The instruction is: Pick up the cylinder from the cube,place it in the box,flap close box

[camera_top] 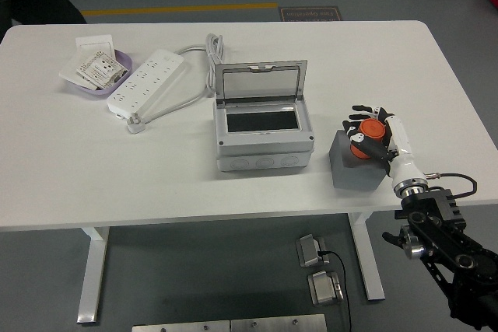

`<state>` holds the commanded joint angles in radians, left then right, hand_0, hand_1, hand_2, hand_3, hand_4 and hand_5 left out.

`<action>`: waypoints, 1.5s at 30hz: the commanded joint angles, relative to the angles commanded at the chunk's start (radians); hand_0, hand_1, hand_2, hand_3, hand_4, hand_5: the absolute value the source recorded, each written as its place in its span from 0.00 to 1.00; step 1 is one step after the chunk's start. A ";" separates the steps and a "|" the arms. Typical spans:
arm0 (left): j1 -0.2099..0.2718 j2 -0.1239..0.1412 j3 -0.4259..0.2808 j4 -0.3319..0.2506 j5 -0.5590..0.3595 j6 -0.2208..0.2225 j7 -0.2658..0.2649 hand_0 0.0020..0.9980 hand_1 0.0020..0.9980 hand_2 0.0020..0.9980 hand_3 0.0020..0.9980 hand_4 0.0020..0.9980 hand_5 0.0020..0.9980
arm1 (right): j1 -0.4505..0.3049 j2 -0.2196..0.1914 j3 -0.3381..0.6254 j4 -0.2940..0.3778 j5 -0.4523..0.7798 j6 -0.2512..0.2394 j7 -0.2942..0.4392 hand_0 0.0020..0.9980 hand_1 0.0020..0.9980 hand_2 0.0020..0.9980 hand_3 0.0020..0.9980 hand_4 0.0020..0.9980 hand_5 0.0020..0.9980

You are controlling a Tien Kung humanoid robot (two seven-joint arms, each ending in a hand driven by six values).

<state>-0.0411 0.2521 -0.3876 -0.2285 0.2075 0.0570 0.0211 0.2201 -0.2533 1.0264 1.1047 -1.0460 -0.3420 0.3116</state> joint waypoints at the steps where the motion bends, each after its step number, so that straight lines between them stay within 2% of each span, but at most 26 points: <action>1: 0.000 0.001 0.001 0.000 -0.001 0.000 0.000 0.64 0.66 0.65 0.72 0.73 0.19 | 0.000 0.000 -0.003 0.000 -0.001 -0.002 -0.002 0.65 0.61 0.60 0.64 0.50 0.00; 12: -0.001 0.003 0.006 -0.001 -0.005 0.001 -0.001 0.64 0.66 0.66 0.72 0.73 0.19 | -0.001 -0.002 -0.028 0.010 0.062 -0.016 -0.020 0.67 0.61 0.60 0.64 0.48 0.00; 13: 0.000 0.003 0.006 -0.001 -0.005 0.001 -0.001 0.63 0.66 0.66 0.72 0.74 0.19 | -0.001 -0.002 -0.030 0.011 0.070 -0.016 -0.021 0.66 0.56 0.56 0.59 0.26 0.00; 18: -0.001 0.004 0.007 -0.001 -0.006 0.000 0.000 0.63 0.66 0.66 0.72 0.74 0.18 | 0.003 -0.003 -0.035 0.016 0.093 -0.018 -0.026 0.66 0.56 0.56 0.59 0.26 0.00; 19: -0.001 0.004 0.007 -0.001 -0.006 0.000 0.000 0.63 0.66 0.66 0.72 0.74 0.18 | 0.003 -0.003 -0.035 0.017 0.094 -0.020 -0.026 0.49 0.46 0.48 0.46 0.25 0.00; 23: -0.003 0.004 0.007 -0.002 -0.007 0.000 0.000 0.63 0.66 0.66 0.72 0.74 0.18 | 0.008 -0.005 -0.035 0.018 0.095 -0.027 -0.023 0.49 0.46 0.48 0.46 0.25 0.00; 24: -0.003 0.004 0.008 -0.002 -0.007 0.000 0.000 0.63 0.66 0.66 0.72 0.75 0.18 | 0.009 -0.005 -0.034 0.018 0.096 -0.029 -0.021 0.29 0.28 0.34 0.27 0.00 0.00; 29: -0.003 0.005 0.010 -0.002 -0.009 -0.001 0.000 0.63 0.66 0.66 0.72 0.75 0.18 | 0.016 -0.007 -0.025 0.015 0.097 -0.036 -0.007 0.29 0.28 0.34 0.27 0.00 0.00; 30: -0.003 0.005 0.011 -0.002 -0.009 -0.001 0.000 0.63 0.66 0.66 0.72 0.75 0.17 | 0.018 -0.007 -0.023 0.015 0.096 -0.037 -0.005 0.28 0.25 0.29 0.23 0.00 0.00; 45: -0.004 0.006 0.030 -0.003 -0.017 -0.001 0.002 0.63 0.66 0.66 0.73 0.77 0.19 | 0.054 -0.021 0.015 0.024 0.071 -0.037 -0.005 0.28 0.23 0.26 0.21 0.00 0.00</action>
<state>-0.0449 0.2582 -0.3579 -0.2311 0.1902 0.0556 0.0233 0.2741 -0.2748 1.0418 1.1292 -0.9749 -0.3787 0.3064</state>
